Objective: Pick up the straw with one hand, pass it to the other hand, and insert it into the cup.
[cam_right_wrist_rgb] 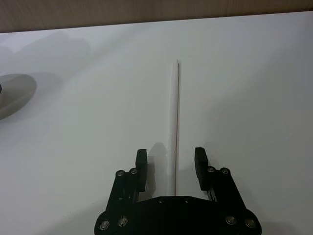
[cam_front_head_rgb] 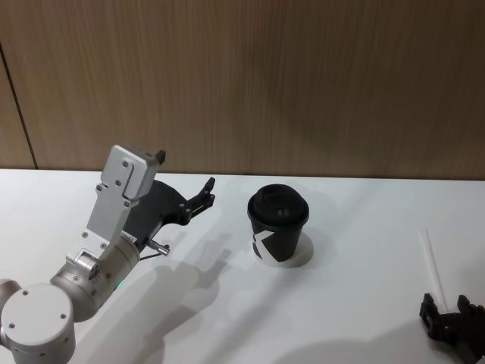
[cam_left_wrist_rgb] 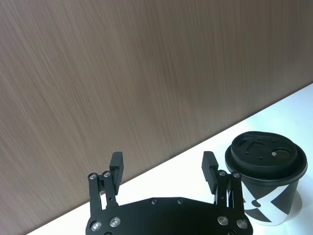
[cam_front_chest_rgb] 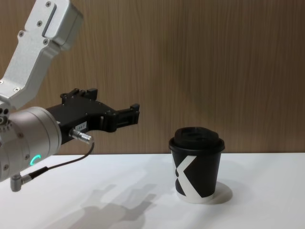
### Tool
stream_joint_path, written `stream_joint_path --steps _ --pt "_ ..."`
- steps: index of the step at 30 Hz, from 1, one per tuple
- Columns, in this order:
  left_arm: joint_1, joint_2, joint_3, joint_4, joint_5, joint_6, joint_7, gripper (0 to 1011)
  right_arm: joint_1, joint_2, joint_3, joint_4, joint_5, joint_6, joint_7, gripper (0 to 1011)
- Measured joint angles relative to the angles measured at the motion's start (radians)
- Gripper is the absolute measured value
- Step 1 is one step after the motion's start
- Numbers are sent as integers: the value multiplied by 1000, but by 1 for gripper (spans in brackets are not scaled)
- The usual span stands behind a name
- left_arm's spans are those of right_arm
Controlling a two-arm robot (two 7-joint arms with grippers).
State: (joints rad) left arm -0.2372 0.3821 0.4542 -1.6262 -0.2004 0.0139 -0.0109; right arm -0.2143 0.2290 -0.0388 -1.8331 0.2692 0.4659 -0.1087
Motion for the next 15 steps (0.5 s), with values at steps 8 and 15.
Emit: stream_joint_path --steps 8,15 --pt "0 0 0 0 0 0 0 1007 0 0 0 1 0 0 0 533" --pt "0 0 0 0 0 0 0 1007 0 0 0 1 0 0 0 491"
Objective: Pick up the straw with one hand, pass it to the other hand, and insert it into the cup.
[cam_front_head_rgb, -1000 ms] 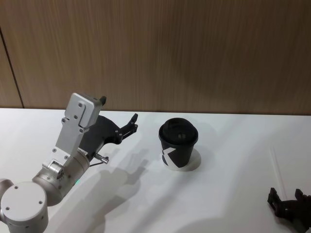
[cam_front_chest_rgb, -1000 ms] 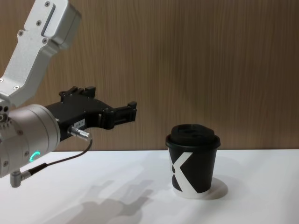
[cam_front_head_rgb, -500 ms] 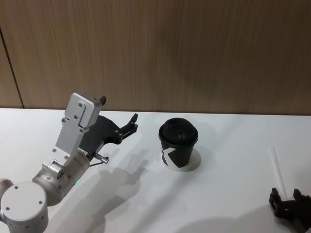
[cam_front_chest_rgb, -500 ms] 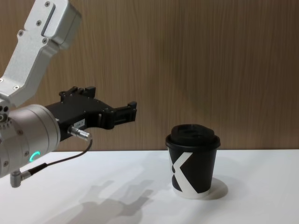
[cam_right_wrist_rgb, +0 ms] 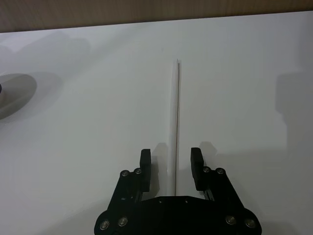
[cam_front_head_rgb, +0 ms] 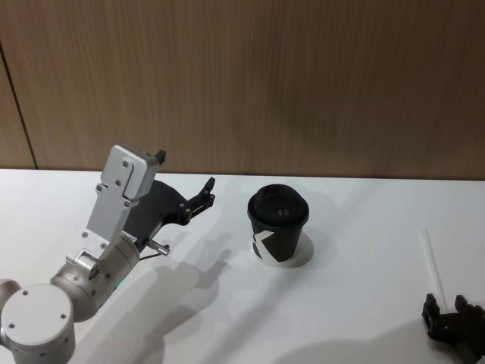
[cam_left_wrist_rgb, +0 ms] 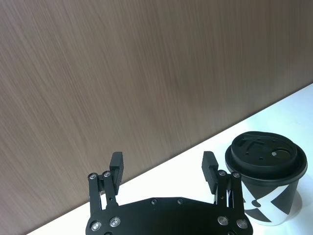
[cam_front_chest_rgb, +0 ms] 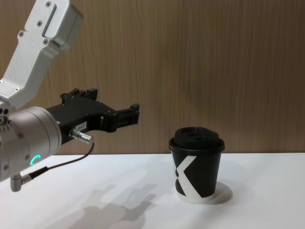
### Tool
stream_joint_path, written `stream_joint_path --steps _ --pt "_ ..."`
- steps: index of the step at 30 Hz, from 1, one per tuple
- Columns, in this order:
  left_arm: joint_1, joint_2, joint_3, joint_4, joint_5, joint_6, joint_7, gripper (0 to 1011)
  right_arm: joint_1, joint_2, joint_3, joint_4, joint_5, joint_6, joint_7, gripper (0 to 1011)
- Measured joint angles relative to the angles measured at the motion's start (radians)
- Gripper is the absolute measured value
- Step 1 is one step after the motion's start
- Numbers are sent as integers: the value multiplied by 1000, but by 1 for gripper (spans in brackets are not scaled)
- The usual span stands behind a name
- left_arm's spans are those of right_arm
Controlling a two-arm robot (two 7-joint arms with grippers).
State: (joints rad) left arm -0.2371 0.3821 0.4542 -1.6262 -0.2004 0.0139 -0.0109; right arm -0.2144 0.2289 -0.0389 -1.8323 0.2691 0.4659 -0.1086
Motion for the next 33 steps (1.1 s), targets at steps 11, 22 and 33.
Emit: stream_joint_path --steps 11,22,33 --pt "0 0 0 0 0 0 0 1007 0 0 0 0 0 0 0 415" --pt "0 0 0 0 0 0 0 1006 0 0 0 0 0 1 0 343" --pt "0 0 0 0 0 0 0 1007 0 0 0 0 0 1 0 273"
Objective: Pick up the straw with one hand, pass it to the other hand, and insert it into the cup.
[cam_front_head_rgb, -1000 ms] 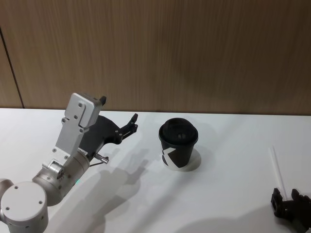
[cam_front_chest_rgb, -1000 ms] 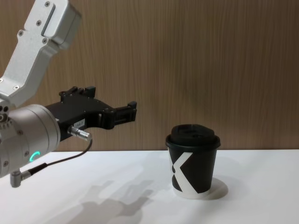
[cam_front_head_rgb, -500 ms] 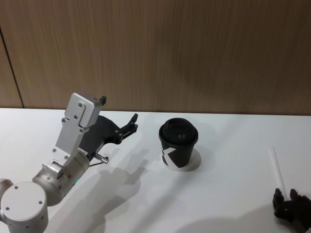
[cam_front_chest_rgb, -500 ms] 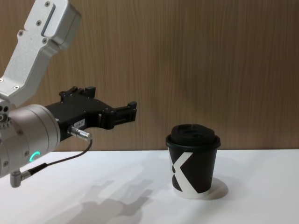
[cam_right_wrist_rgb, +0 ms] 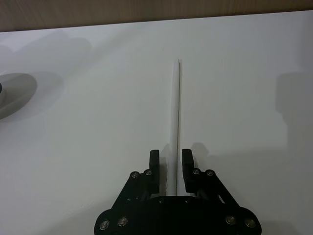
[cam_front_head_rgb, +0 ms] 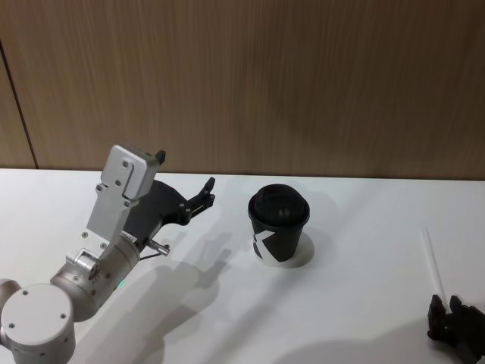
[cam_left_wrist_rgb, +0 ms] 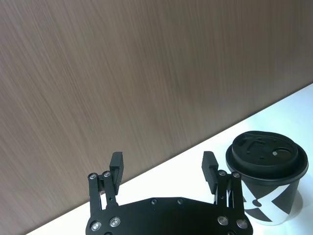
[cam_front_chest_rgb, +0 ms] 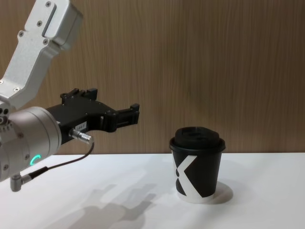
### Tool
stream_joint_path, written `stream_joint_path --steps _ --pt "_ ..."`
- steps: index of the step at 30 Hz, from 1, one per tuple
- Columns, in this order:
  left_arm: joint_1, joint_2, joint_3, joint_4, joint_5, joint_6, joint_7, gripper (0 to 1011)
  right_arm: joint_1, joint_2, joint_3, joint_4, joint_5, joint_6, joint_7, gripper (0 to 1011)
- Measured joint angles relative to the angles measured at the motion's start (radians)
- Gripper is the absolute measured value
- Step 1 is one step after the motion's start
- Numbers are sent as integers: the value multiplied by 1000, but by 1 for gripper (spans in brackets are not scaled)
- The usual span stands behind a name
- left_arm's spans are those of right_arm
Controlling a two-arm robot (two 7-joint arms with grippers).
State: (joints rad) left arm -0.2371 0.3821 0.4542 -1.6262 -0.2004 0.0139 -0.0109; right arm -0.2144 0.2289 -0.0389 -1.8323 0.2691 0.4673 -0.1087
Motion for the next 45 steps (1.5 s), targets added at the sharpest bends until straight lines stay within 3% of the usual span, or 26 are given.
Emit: stream_joint_path --steps 45 --pt "0 0 0 0 0 0 0 1006 0 0 0 0 0 0 0 9"
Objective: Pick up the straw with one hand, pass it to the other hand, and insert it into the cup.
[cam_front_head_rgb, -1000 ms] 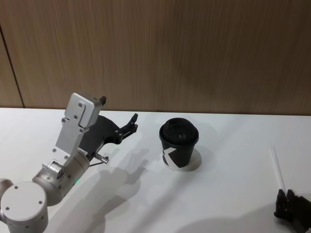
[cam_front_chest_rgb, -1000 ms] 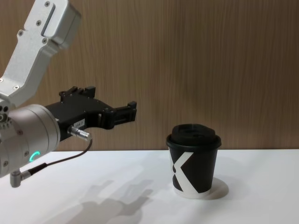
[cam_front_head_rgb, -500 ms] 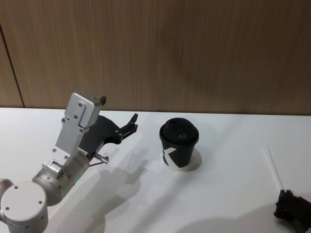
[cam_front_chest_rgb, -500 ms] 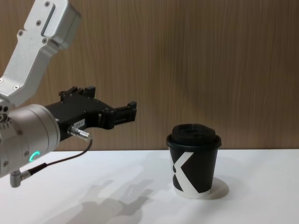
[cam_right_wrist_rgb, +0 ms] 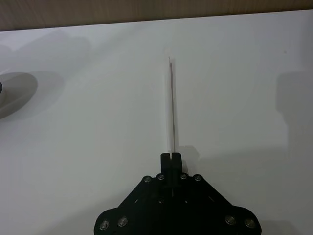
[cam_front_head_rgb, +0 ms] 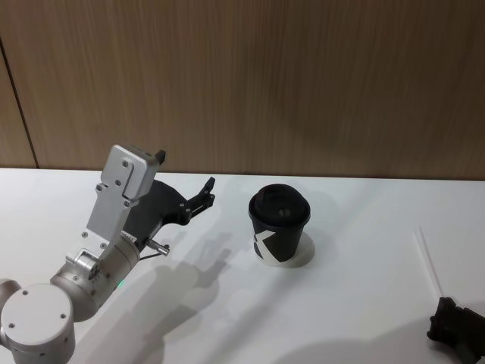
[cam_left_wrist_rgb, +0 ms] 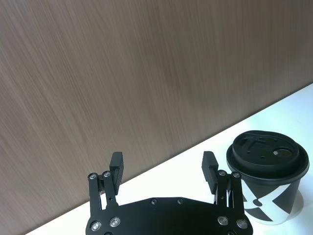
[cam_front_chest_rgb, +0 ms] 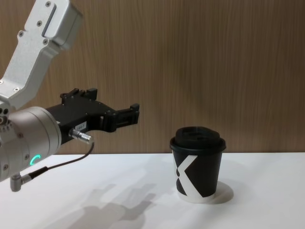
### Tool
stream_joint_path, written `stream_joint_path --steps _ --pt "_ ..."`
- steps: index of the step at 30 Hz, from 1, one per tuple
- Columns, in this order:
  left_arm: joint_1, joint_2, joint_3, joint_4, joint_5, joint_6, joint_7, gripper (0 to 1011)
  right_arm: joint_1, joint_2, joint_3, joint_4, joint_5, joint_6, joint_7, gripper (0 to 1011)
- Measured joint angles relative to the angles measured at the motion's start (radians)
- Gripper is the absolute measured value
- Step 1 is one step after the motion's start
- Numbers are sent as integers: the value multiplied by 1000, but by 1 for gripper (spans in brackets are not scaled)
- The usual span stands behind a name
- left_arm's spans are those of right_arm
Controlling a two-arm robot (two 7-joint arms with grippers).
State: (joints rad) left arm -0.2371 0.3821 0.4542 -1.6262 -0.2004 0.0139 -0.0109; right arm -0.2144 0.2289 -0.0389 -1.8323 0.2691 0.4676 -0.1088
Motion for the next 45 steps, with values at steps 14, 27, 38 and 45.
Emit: stream_joint_path --steps 14,27,38,45 --pt "0 0 0 0 0 0 0 1007 -6 4 6 0 0 -14 12 8" --pt "0 0 0 0 0 0 0 1007 -29 31 24 -19 -14 -80 49 7" --pt "0 0 0 0 0 0 0 1006 -41 78 48 -77 -44 -153 91 7" --pt "0 0 0 0 0 0 0 1006 -22 123 60 -98 -51 -202 151 8"
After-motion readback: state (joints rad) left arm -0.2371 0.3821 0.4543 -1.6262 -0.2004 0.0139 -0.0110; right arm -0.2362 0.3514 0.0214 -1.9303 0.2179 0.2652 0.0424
